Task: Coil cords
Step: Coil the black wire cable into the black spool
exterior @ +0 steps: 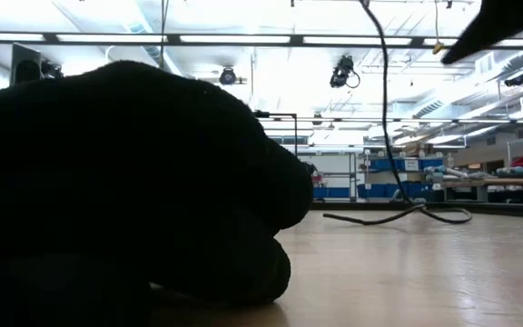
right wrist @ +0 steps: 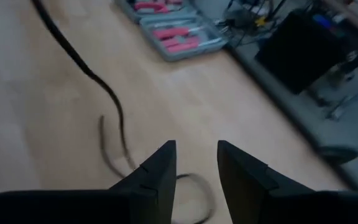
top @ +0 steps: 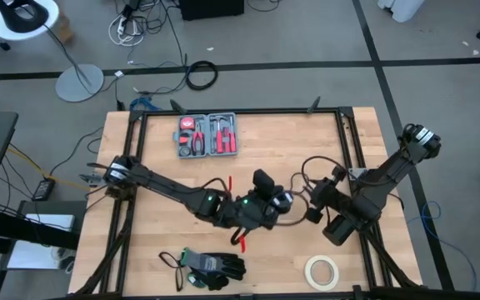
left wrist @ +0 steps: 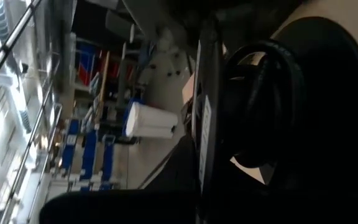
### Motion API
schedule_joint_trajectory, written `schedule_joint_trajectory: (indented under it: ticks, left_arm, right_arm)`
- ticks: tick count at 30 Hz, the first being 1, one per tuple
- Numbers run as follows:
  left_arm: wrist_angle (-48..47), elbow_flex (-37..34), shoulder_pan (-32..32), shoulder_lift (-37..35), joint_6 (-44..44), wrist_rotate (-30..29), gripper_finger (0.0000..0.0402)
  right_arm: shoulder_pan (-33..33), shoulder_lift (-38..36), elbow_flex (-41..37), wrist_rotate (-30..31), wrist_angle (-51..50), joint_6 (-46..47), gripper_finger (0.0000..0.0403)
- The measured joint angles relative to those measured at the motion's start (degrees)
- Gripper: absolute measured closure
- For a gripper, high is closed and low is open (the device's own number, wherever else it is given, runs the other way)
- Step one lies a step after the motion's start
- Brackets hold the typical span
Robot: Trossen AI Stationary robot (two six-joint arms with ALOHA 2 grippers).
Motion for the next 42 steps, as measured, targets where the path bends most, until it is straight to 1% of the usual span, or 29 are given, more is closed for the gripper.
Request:
schedule_joint_trajectory:
  ticks: [1,3,7,11,13,17,19,22,24,26,29,32,35,39,42]
  left_arm:
    - [-0.12,0.0,-0.67,0.0,-0.99,0.21,0.0402]
    - [-0.82,0.0,-2.17,-0.02,-3.84,1.14,0.0402]
    - [-3.39,0.0,-5.83,-0.02,-11.93,2.94,0.0402]
    - [-7.73,0.0,-9.51,-0.02,-21.77,3.54,0.0402]
    - [-9.29,-0.1,-11.16,-0.02,-26.65,3.5,0.0402]
    - [-6.91,-3.14,-13.95,-0.15,-33.61,3.06,0.0402]
    - [-5.86,-5.13,-15.13,-0.14,-37.08,2.77,0.0402]
    - [-1.62,-9.33,-16.41,-0.14,-42.42,0.96,0.0402]
    - [1.19,-12.24,-17.08,-0.11,-45.22,-0.26,0.0402]
    - [4.56,-14.75,-17.54,-0.09,-48.06,-0.76,0.0402]
    - [9.85,-18.65,-18.05,-0.11,-52.11,-2.14,0.0402]
    - [14.72,-22.2,-18.4,-0.11,-55.04,-3.62,0.0402]
    - [20.85,-26.04,-18.51,-0.15,-57.82,-3.91,0.0402]
    - [30.17,-32.08,-18.55,-0.21,-58.74,-2.71,0.0402]
    - [37.33,-37.19,-18.27,-0.31,-58.8,0.61,0.0402]
  right_arm:
    - [0.14,0.02,-1.92,-0.88,4.53,-1.09,0.0288]
    - [0.61,0.04,-6.48,-3.25,16.88,-5.79,0.0288]
    - [1.34,0.11,-15.28,-8.56,44.35,-18.21,0.0288]
    - [1.32,0.11,-21.34,-12.7,66.61,-30.83,0.0288]
    - [1.29,0.1,-23.67,-15.04,75.42,-36.98,0.0288]
    - [-0.27,0.08,-27.65,-20.9,90.29,-47.27,0.0288]
    - [-1.93,0.08,-29.31,-26.47,97.02,-50.54,0.0288]
    - [-4.92,0.08,-30.83,-35.95,105.09,-52.75,0.0288]
    - [-7.0,0.08,-30.95,-41.01,107.59,-52.98,0.0288]
    - [-9.04,0.08,-30.3,-45.06,107.46,-53.23,0.0288]
    - [-11.95,0.26,-27.72,-48.39,105.23,-53.39,0.0288]
    - [-15.32,0.36,-23.96,-50.87,97.02,-53.36,0.0289]
    - [-18.32,0.37,-19.58,-53.1,88.73,-54.33,0.0289]
    - [-21.63,0.36,-15.72,-56.56,85.33,-56.99,0.0289]
    - [-25.13,0.33,-14.08,-58.23,81.72,-59.19,0.0289]
